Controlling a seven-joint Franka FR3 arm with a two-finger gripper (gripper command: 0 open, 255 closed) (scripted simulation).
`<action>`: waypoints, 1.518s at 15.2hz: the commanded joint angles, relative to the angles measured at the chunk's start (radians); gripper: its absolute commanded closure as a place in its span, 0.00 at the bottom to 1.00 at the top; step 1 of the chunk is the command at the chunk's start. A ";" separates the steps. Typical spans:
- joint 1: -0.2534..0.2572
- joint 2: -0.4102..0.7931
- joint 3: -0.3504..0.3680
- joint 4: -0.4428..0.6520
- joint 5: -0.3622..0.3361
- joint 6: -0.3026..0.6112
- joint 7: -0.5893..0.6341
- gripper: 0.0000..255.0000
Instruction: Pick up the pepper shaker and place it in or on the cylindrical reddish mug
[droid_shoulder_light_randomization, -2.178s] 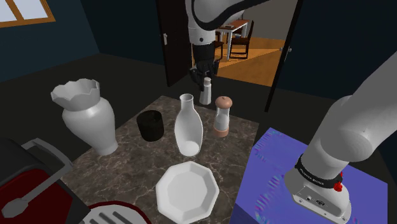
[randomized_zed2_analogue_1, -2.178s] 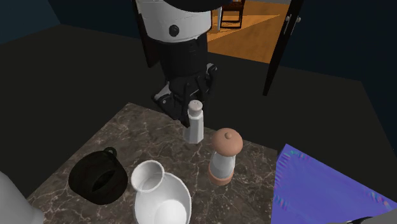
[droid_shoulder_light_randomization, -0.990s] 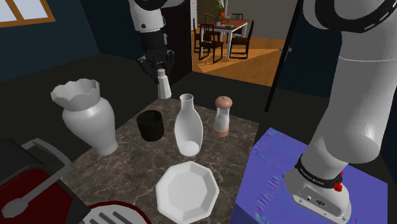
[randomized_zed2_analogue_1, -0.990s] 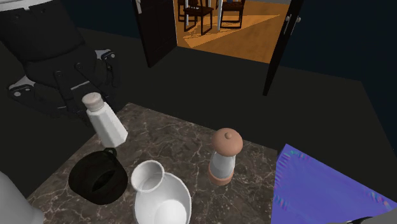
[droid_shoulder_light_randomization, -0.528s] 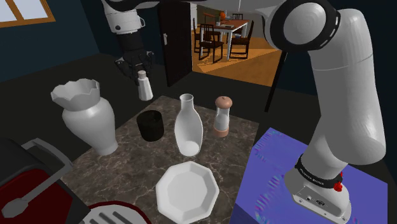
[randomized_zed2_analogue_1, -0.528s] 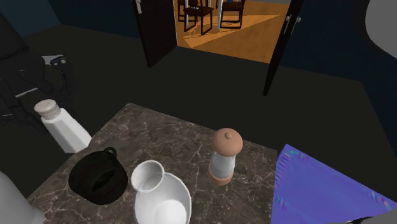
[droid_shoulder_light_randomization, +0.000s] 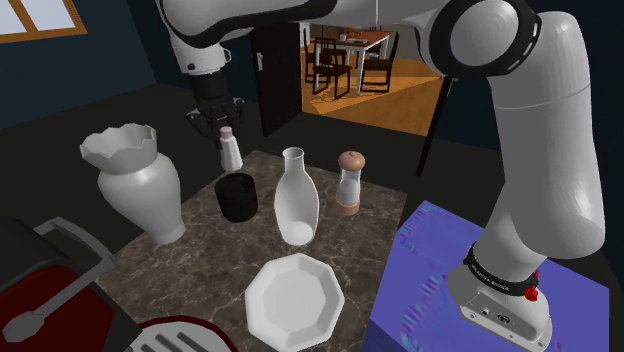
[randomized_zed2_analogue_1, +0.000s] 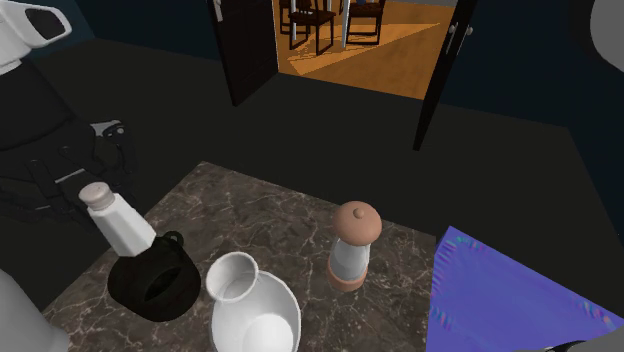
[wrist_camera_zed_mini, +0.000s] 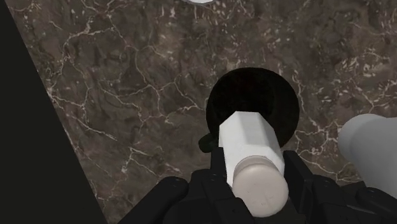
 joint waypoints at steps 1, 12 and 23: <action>-0.002 -0.003 0.000 -0.035 0.001 0.032 0.003 1.00; -0.010 -0.005 -0.002 -0.126 0.000 0.121 0.006 1.00; -0.002 0.006 -0.001 -0.043 -0.002 0.048 0.004 0.00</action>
